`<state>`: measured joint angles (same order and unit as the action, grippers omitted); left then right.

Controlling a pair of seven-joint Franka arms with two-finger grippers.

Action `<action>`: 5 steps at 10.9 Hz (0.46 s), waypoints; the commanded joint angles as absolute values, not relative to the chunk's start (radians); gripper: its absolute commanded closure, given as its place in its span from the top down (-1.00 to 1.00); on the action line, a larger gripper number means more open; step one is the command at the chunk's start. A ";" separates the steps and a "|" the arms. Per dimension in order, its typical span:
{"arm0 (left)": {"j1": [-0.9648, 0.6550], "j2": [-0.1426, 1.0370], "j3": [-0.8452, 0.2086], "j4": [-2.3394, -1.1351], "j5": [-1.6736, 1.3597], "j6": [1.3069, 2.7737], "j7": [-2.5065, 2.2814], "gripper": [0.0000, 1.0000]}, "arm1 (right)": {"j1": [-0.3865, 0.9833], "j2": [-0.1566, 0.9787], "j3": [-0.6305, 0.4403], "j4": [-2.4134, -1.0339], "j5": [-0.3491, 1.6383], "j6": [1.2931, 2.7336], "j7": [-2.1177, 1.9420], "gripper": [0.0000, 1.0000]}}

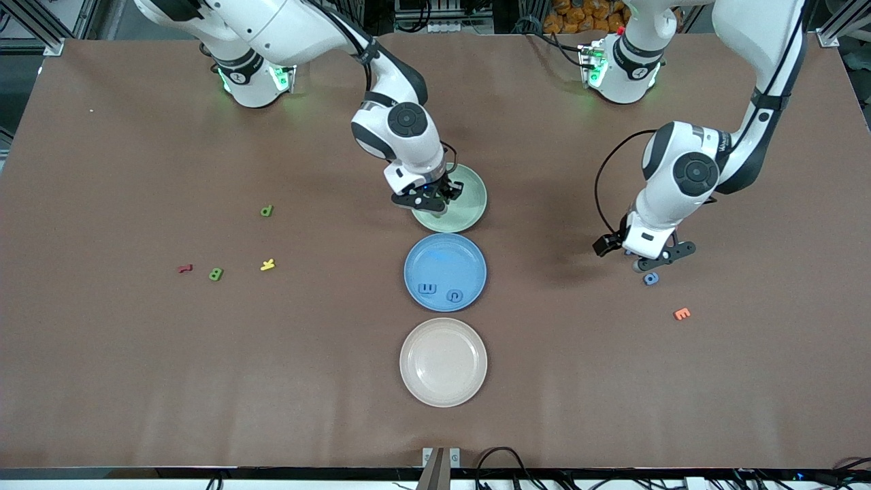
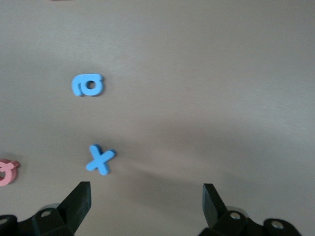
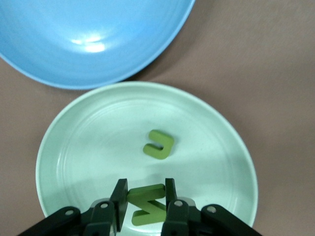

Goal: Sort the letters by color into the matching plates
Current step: 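Place the green Z on the green plate while the left gripper returns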

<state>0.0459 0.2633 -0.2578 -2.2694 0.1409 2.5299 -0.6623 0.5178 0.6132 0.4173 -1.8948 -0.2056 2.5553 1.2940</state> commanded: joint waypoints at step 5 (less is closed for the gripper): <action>0.175 0.412 -0.268 -2.280 0.291 2.686 -0.657 1.00 | 0.520 0.634 0.419 -1.864 -0.230 2.534 1.338 0.25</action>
